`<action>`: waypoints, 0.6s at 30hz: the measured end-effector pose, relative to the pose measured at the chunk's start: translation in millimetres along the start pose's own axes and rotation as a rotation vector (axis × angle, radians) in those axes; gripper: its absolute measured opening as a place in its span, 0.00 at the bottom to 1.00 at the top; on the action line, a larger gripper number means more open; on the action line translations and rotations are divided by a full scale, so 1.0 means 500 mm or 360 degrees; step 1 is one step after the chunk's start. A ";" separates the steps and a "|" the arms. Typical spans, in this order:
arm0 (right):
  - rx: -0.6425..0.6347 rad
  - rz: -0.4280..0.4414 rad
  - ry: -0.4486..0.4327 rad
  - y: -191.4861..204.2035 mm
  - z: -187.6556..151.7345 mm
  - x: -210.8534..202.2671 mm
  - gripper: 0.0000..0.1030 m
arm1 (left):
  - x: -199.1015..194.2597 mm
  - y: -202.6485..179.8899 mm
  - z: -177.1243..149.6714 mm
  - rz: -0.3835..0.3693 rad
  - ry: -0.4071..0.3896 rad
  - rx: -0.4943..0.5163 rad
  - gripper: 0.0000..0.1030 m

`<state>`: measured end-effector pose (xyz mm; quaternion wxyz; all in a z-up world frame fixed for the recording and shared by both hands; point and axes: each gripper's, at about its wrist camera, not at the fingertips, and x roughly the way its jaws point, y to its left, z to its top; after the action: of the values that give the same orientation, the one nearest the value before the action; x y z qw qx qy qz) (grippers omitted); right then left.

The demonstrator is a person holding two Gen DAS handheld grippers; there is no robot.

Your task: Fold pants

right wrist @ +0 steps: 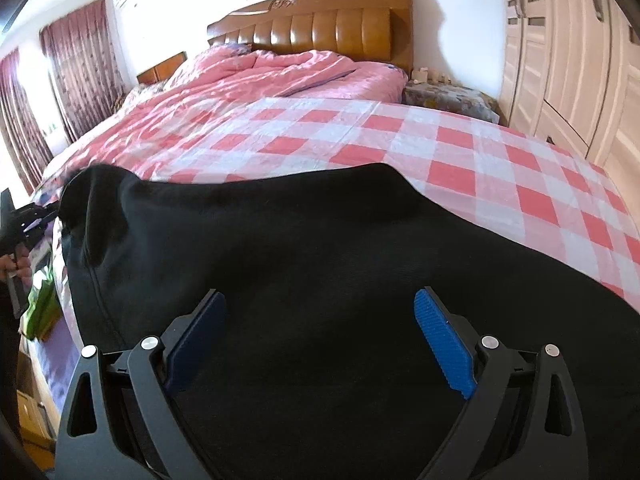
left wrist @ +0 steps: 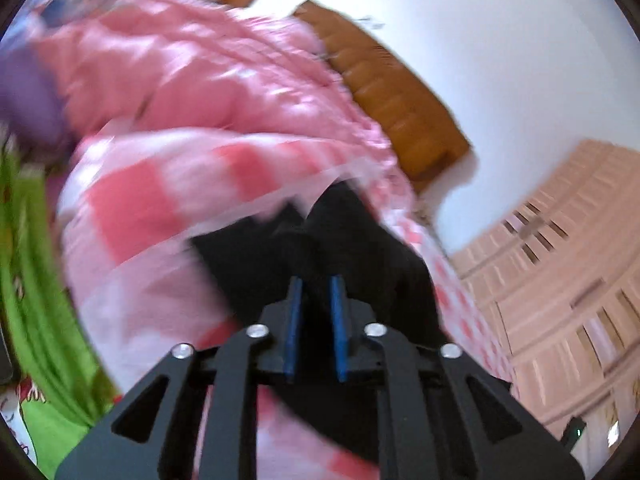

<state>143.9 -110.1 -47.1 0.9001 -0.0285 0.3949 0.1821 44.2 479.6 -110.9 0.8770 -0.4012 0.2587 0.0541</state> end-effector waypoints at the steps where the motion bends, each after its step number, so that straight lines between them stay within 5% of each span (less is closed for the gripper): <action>1: -0.0013 -0.0006 0.0005 0.004 0.000 0.001 0.89 | -0.001 0.018 -0.003 -0.0018 0.0007 -0.0042 0.15; 2: -0.0030 -0.0017 0.0014 0.010 0.002 0.003 0.89 | -0.004 0.028 -0.006 -0.0065 0.0007 -0.0075 0.17; 5: -0.0105 -0.0027 0.0014 0.038 0.010 0.005 0.89 | -0.005 0.015 -0.013 -0.0190 -0.0008 -0.0109 0.47; 8: -0.0301 0.0116 -0.0008 0.130 0.025 0.008 0.89 | -0.010 -0.023 -0.006 -0.0203 -0.0023 -0.0034 0.53; 12: -0.0703 0.0433 0.0000 0.312 0.028 0.029 0.86 | 0.015 -0.059 0.000 -0.0164 0.0048 0.0034 0.54; 15: -0.0869 0.0705 0.0068 0.435 0.031 0.065 0.68 | 0.039 -0.064 0.012 -0.0125 0.0090 0.0031 0.53; 18: -0.0992 0.0766 0.0134 0.510 0.030 0.105 0.63 | 0.053 -0.049 0.023 -0.0131 0.0097 -0.0010 0.48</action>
<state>97.6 146.7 -50.9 0.7630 -0.2144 0.3525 0.4976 79.2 468.7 -101.4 0.8689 -0.4158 0.2683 0.0065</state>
